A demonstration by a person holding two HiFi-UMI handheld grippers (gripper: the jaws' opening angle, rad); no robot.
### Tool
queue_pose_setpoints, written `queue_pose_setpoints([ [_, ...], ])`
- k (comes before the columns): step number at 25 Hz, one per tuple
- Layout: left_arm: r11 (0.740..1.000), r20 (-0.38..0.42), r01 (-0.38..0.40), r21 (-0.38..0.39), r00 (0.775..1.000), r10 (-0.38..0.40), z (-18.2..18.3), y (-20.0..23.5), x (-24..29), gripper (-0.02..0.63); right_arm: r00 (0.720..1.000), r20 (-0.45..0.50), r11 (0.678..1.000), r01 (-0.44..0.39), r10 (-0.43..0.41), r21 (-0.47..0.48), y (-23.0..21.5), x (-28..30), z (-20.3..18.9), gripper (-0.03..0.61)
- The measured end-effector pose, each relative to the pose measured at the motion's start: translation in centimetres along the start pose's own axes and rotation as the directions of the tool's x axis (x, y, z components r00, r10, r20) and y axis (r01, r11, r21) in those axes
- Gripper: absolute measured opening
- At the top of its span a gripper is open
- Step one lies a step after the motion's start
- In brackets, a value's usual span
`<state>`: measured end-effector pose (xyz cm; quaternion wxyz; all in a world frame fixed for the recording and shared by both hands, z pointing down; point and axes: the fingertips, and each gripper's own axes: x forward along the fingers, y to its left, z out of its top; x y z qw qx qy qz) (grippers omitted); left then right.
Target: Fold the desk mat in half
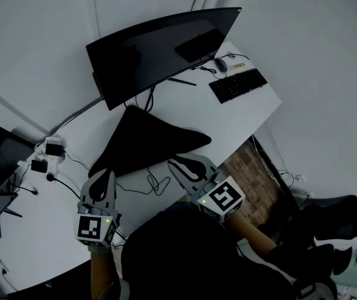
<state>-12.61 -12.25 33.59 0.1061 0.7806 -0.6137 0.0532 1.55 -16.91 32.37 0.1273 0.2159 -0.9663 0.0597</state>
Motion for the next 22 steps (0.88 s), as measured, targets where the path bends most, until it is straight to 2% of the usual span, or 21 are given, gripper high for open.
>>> queue_pose_setpoints([
  [5, 1.000, 0.020, 0.003, 0.020, 1.000, -0.004, 0.2, 0.3, 0.0, 0.006, 1.000, -0.006, 1.000, -0.005, 0.005, 0.013, 0.0, 0.2, -0.3, 0.064],
  [8, 1.000, 0.000, -0.012, -0.017, 1.000, 0.012, -0.2, 0.4, -0.2, 0.006, 1.000, -0.012, 1.000, 0.000, 0.000, 0.016, -0.2, 0.3, -0.6, 0.063],
  [16, 0.999, -0.027, -0.038, -0.013, 0.999, 0.038, -0.7, 1.0, -0.2, 0.006, 1.000, -0.021, 1.000, 0.004, -0.004, 0.018, -0.4, 0.7, -0.9, 0.063],
  [22, 0.998, -0.017, -0.032, -0.046, 0.999, 0.031, -0.8, 1.1, -0.4, 0.006, 1.000, -0.029, 1.000, -0.001, 0.002, 0.019, -0.2, 1.1, -1.1, 0.063],
])
